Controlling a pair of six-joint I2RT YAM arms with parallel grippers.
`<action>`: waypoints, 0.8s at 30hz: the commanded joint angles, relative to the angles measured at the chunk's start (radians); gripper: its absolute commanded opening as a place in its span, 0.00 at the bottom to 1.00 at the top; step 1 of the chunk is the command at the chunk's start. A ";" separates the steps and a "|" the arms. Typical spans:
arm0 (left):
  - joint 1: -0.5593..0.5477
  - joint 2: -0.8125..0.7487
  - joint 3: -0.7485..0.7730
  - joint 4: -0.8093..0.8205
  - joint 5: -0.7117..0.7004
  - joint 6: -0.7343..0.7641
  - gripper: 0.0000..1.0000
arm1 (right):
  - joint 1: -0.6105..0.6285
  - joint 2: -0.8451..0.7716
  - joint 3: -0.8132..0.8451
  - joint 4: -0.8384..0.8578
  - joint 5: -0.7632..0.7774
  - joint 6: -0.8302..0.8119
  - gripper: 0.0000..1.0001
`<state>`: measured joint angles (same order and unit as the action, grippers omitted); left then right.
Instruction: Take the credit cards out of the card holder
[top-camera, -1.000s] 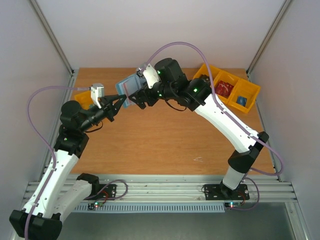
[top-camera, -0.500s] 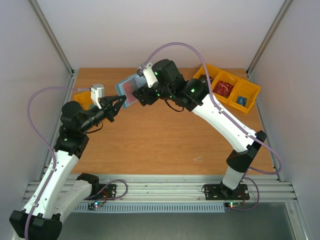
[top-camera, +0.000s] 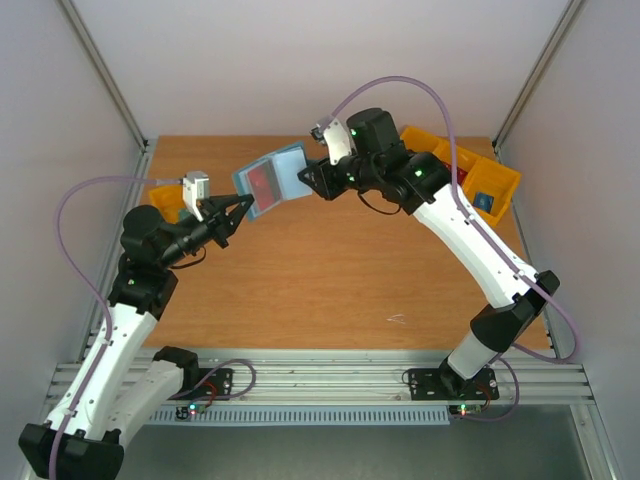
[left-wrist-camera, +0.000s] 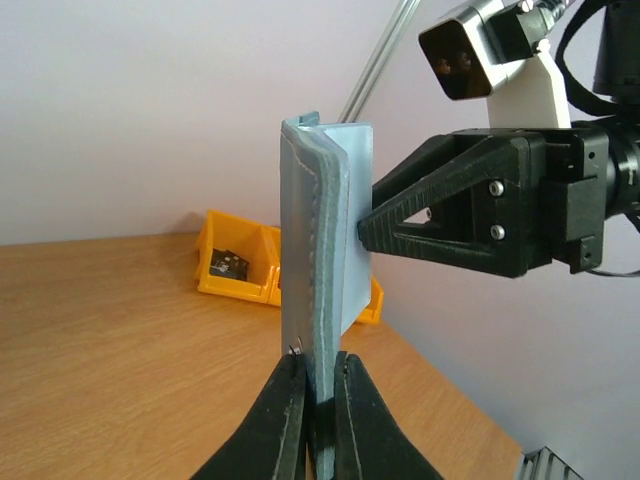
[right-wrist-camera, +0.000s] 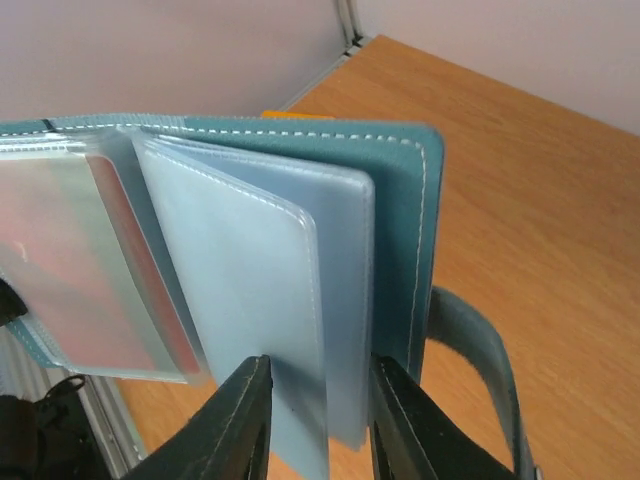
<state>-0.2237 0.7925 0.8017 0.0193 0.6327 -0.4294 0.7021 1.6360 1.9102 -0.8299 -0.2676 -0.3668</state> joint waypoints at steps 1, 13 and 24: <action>0.002 -0.017 -0.003 0.104 0.059 -0.016 0.00 | -0.032 -0.030 -0.011 0.023 -0.132 0.026 0.24; 0.001 -0.014 0.014 0.050 -0.020 0.020 0.00 | -0.031 -0.030 0.073 -0.101 0.055 -0.017 0.48; 0.001 0.002 0.018 0.065 -0.025 -0.020 0.00 | 0.224 -0.026 0.098 -0.005 0.205 -0.172 0.64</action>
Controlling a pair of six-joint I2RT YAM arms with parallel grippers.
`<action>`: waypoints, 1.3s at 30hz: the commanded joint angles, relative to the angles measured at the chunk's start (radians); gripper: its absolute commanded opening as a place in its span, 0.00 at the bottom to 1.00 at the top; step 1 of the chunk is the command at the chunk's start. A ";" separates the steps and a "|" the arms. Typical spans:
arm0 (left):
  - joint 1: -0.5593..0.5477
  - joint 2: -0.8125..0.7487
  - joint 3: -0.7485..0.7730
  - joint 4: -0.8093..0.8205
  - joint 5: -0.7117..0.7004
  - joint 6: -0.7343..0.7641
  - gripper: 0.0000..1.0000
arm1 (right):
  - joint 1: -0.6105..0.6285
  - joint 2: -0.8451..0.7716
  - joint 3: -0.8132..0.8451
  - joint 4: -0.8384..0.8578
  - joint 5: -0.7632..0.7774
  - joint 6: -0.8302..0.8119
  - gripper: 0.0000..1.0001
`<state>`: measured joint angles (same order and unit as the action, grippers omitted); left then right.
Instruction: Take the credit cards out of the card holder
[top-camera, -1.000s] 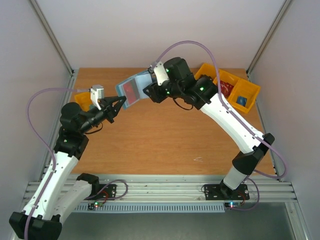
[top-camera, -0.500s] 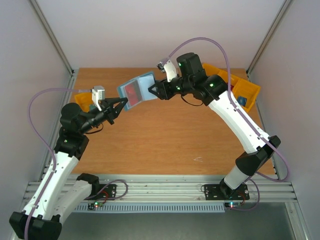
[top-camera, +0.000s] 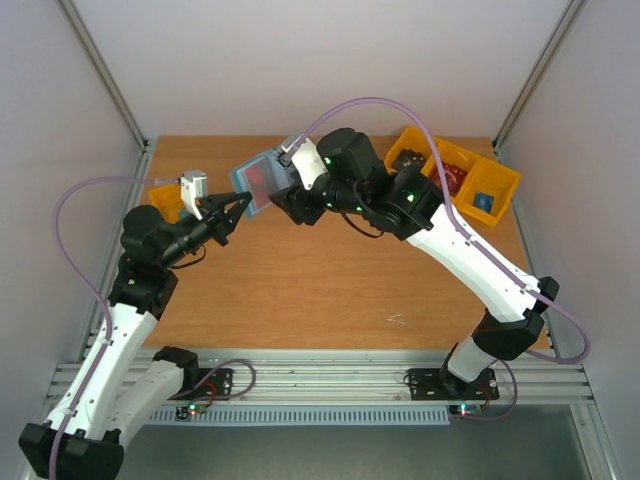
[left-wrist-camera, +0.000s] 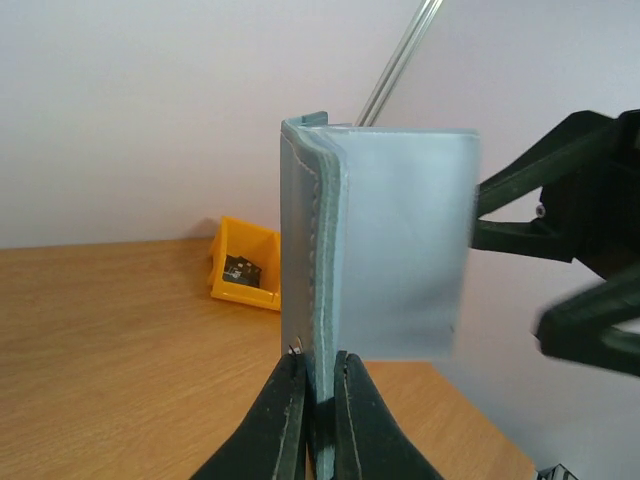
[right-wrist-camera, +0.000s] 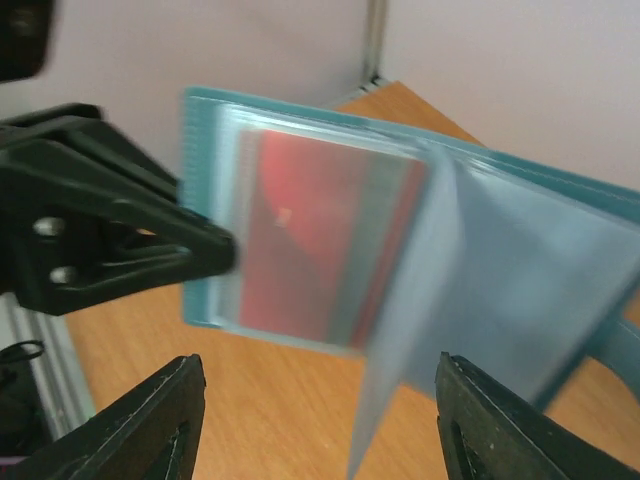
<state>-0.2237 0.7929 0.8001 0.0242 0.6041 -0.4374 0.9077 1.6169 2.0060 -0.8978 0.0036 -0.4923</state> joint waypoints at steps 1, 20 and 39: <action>0.001 0.004 0.019 0.067 0.013 -0.016 0.00 | 0.019 0.009 0.004 0.066 -0.100 -0.040 0.66; 0.001 -0.001 0.007 0.157 0.122 -0.102 0.00 | 0.011 0.153 0.083 -0.012 -0.020 -0.007 0.83; 0.001 -0.001 0.007 0.178 0.157 -0.119 0.00 | -0.078 0.122 0.028 0.040 -0.182 0.096 0.51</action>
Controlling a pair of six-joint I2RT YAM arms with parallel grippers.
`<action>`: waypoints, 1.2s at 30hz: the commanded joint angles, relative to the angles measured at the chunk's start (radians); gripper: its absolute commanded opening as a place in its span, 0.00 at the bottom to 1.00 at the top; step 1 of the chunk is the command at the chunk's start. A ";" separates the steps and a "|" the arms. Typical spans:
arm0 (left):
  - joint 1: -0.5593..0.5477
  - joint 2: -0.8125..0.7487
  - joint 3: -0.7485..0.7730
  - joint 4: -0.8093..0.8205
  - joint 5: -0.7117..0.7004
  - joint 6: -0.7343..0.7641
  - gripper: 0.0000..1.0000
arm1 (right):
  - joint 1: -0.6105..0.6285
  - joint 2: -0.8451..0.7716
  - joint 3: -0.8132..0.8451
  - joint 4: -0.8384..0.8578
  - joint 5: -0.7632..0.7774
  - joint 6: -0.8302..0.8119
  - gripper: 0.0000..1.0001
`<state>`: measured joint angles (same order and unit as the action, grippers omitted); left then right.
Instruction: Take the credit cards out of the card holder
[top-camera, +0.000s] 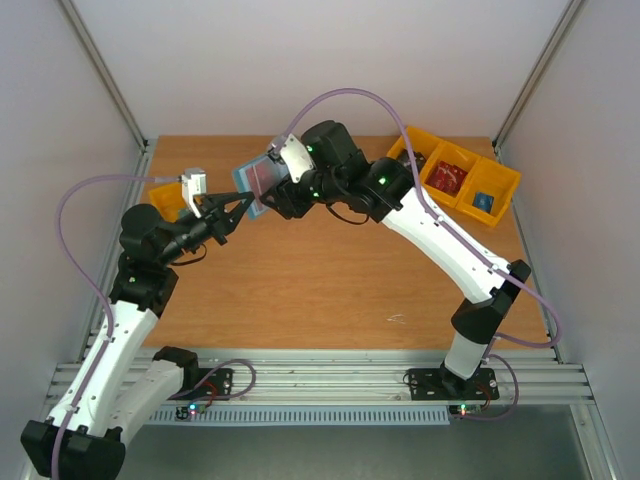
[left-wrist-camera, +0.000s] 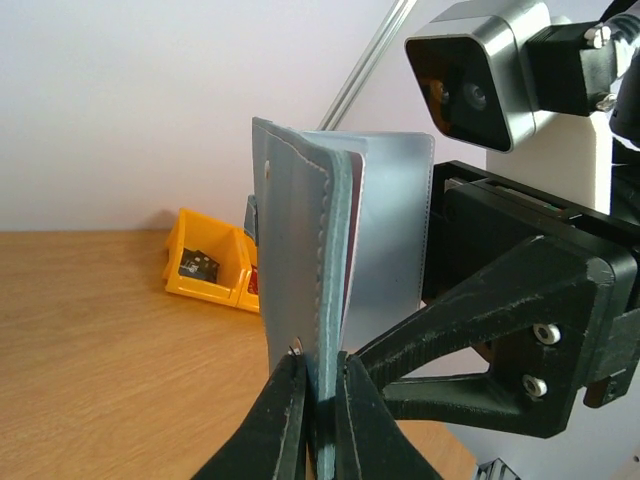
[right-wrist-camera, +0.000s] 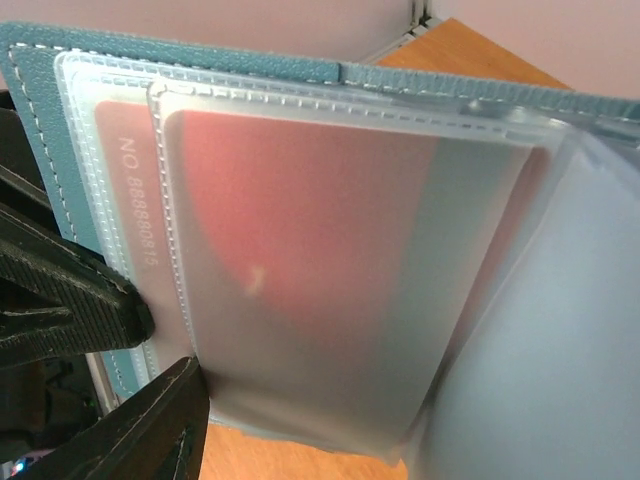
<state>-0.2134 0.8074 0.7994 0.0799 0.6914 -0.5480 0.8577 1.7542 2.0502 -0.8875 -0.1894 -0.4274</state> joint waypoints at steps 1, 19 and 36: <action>-0.009 -0.017 0.007 0.109 0.058 0.002 0.00 | -0.034 -0.017 -0.016 0.025 0.020 0.035 0.51; -0.009 -0.033 0.026 -0.074 -0.117 0.207 0.00 | -0.117 -0.075 -0.075 -0.045 0.109 0.059 0.71; -0.009 -0.047 0.052 0.043 0.100 0.171 0.00 | -0.385 -0.205 -0.190 -0.014 -0.714 -0.127 0.98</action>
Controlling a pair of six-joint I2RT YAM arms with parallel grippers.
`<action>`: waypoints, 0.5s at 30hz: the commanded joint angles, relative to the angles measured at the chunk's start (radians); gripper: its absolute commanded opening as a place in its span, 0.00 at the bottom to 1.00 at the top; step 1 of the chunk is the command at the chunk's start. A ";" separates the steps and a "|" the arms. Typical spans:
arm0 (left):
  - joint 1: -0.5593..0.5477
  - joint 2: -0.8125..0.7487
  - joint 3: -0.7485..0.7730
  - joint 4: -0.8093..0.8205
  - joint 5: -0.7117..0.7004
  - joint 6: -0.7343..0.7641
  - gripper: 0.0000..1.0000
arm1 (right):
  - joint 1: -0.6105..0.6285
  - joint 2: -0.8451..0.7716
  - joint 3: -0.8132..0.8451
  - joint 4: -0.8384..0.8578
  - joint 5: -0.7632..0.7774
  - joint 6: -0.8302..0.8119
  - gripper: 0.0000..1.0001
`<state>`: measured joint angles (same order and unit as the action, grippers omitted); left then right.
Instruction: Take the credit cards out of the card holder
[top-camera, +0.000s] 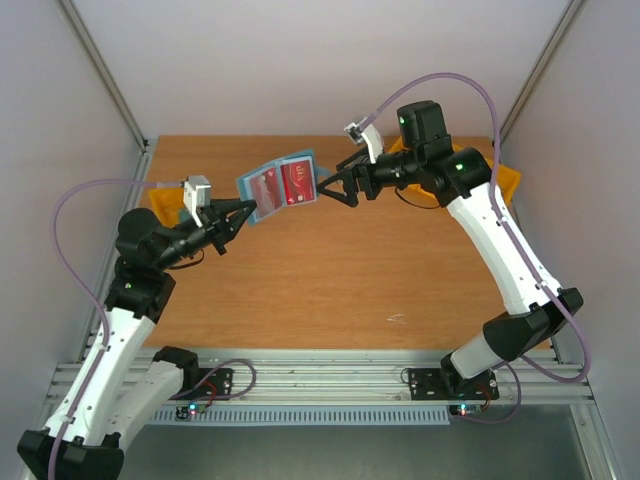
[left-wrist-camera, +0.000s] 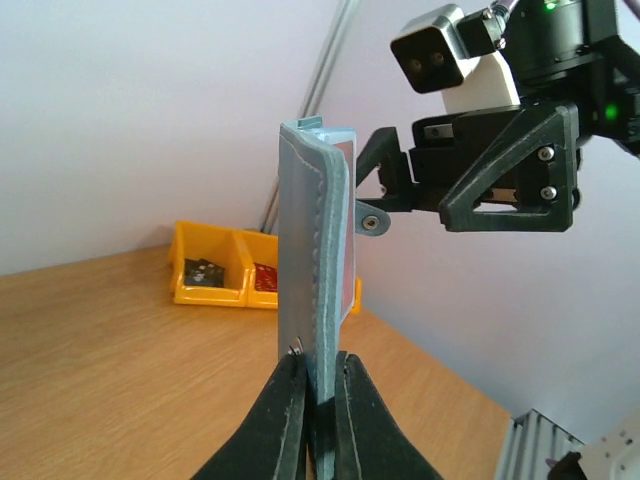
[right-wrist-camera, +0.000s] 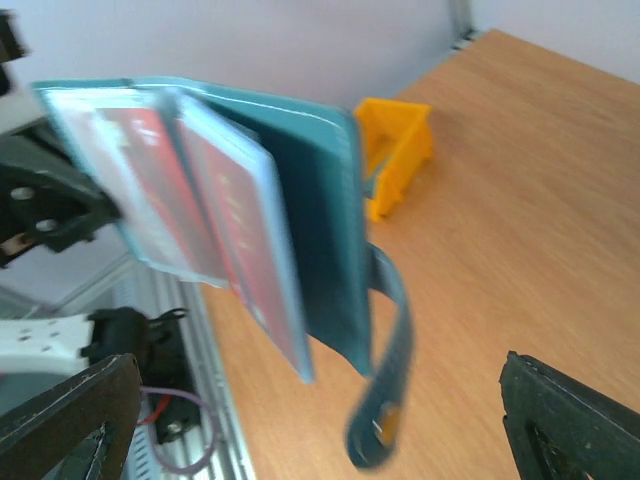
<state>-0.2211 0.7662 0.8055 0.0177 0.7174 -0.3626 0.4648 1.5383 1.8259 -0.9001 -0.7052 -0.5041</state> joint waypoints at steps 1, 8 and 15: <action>-0.001 -0.005 0.048 0.108 0.084 -0.016 0.00 | 0.008 0.014 0.035 0.008 -0.204 -0.046 0.98; -0.001 -0.009 0.052 0.135 0.141 -0.051 0.00 | 0.008 0.077 0.073 0.080 -0.268 0.022 0.98; -0.001 -0.015 0.051 0.134 0.128 -0.063 0.00 | 0.008 0.118 0.116 0.059 -0.397 0.034 0.37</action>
<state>-0.2211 0.7662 0.8192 0.0723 0.8341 -0.4046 0.4706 1.6527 1.9015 -0.8436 -1.0054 -0.4839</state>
